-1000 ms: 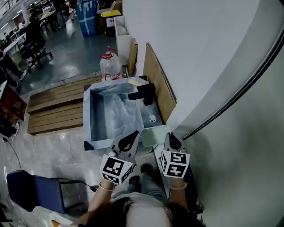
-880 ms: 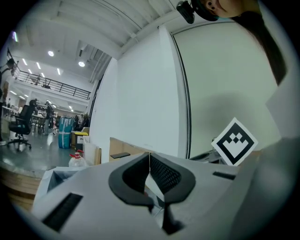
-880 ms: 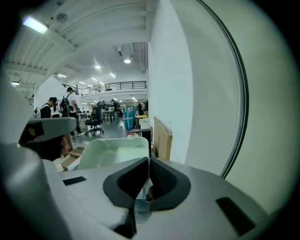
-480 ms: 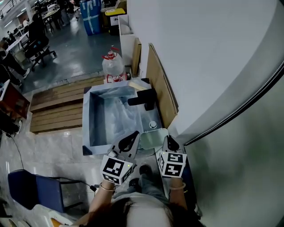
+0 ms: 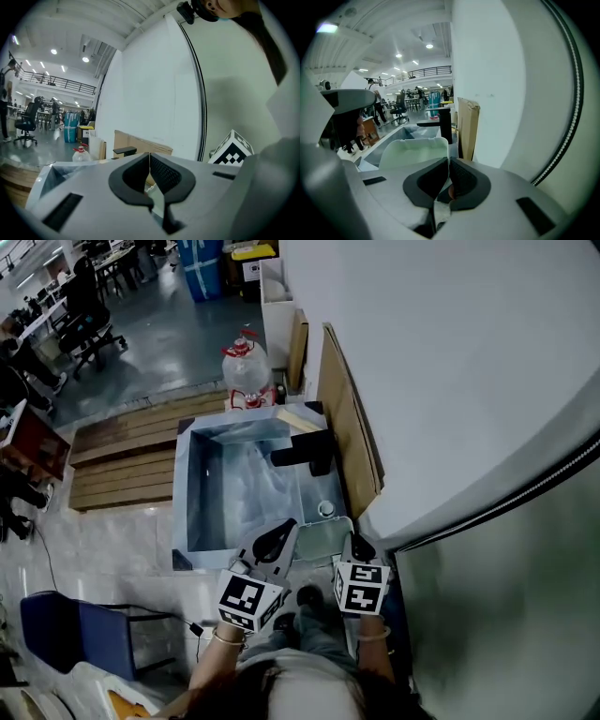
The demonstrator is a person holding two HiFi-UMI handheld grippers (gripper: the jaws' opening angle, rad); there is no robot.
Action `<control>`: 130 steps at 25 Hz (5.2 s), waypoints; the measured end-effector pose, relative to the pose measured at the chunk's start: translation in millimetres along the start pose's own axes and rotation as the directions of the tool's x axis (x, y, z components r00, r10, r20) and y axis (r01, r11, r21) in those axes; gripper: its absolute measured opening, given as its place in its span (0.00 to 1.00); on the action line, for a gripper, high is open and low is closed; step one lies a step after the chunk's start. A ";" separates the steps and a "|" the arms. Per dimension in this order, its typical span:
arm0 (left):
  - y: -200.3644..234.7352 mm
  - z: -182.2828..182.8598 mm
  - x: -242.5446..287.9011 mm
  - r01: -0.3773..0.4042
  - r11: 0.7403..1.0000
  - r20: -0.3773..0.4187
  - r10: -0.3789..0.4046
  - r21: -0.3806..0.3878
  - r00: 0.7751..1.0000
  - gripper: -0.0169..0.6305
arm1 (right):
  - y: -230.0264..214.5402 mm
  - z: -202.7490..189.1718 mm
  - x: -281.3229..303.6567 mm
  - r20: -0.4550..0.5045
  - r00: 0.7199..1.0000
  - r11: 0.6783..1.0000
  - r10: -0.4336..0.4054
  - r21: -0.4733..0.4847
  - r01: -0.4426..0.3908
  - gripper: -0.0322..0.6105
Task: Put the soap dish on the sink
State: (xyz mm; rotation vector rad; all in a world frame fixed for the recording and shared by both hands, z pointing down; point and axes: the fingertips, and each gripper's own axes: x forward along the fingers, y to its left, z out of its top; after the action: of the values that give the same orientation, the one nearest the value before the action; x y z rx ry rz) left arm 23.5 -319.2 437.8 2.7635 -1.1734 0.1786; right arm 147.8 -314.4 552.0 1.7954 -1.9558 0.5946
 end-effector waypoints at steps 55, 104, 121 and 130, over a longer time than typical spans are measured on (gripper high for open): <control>19.2 -38.4 47.4 -0.083 0.996 -0.077 0.081 -0.020 0.994 0.04 | 3.1 -55.1 82.2 -0.164 0.981 0.993 0.104 -0.036 -0.111 0.10; -39.7 1.0 -130.4 -0.121 0.992 0.114 0.115 0.044 0.987 0.04 | 59.9 8.8 -130.4 0.307 0.950 0.997 0.061 -0.054 -0.046 0.09; -58.7 7.3 -176.1 -0.175 0.984 0.164 0.167 0.033 0.972 0.04 | 83.6 6.3 -187.6 0.371 0.920 0.989 0.127 -0.115 -0.090 0.09; -74.1 8.0 -197.0 -0.191 0.981 0.177 0.181 0.037 0.967 0.04 | 91.0 1.7 -212.3 0.393 0.908 0.985 0.145 -0.146 -0.094 0.09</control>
State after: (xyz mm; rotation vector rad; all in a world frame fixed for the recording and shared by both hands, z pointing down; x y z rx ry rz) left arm -58.5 -130.5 392.6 2.7583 -1.4937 -0.0129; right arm 73.9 -134.8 426.9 1.8387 -2.3274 0.1345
